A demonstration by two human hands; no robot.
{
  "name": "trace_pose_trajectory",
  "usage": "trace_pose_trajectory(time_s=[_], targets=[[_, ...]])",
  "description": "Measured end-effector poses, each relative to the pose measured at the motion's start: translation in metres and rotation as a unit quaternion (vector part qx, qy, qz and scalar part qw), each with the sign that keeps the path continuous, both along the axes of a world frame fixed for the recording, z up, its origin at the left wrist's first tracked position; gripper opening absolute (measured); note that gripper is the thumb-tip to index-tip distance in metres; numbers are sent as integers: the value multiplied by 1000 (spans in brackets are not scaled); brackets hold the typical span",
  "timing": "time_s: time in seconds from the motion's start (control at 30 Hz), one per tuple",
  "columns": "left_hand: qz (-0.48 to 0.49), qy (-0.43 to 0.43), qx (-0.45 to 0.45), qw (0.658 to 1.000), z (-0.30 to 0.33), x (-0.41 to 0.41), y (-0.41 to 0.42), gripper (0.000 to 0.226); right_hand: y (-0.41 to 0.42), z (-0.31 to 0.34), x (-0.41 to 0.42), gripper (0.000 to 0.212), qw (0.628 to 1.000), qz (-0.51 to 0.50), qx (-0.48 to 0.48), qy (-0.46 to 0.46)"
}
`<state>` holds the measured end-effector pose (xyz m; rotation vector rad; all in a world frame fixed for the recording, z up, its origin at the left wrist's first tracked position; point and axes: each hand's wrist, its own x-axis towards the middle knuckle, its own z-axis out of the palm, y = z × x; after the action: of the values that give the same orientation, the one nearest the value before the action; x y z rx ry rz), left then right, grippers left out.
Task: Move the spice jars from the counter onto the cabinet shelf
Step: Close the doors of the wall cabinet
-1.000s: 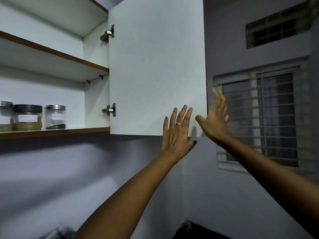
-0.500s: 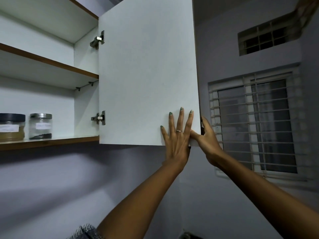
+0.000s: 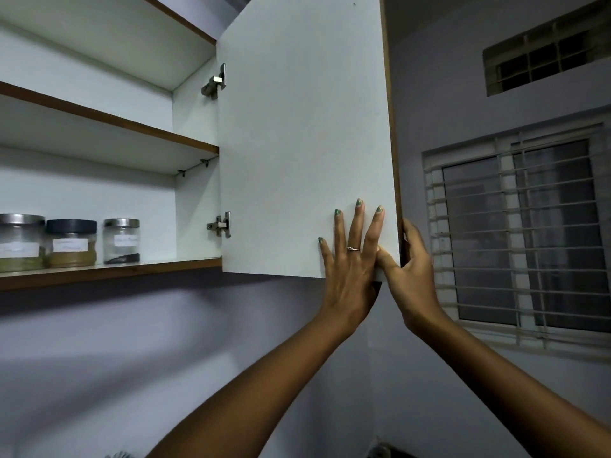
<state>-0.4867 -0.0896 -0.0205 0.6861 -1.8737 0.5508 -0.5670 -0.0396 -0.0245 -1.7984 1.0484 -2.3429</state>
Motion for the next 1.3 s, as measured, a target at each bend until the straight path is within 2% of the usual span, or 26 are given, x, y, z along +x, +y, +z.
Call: trace_pose_trajectory(time_s=[0.23, 0.37, 0.47, 0.57, 0.67, 0.8, 0.93, 1.13, 1.3], targets=[[-78, 3, 21, 997, 2, 46, 34, 90, 28, -3, 52, 53, 999, 3, -42, -27], [-103, 23, -17, 994, 4, 79, 53, 78, 45, -3, 88, 54, 998, 14, -49, -30], [-97, 34, -53, 993, 2, 109, 68, 78, 56, -5, 119, 56, 998, 28, -52, -25], [-90, 32, -75, 993, -1, 139, 83, 68, 66, -6, 150, 58, 998, 41, -53, -15], [-51, 20, -95, 994, -3, 169, 94, 56, 74, -7, 180, 61, 997, 53, -54, -2], [30, 6, -130, 991, -1, 208, 105, 53, 78, -7, 213, 60, 997, 53, -62, 8], [67, -23, -159, 985, 2, 244, 112, 54, 76, -8, 245, 59, 997, 35, -66, 29], [172, -82, -214, 958, 3, 296, 115, 55, 63, -13, 291, 60, 994, 9, -75, 77], [232, -111, -204, 945, 7, 341, 120, 48, 54, -15, 321, 68, 986, -28, -79, 146]])
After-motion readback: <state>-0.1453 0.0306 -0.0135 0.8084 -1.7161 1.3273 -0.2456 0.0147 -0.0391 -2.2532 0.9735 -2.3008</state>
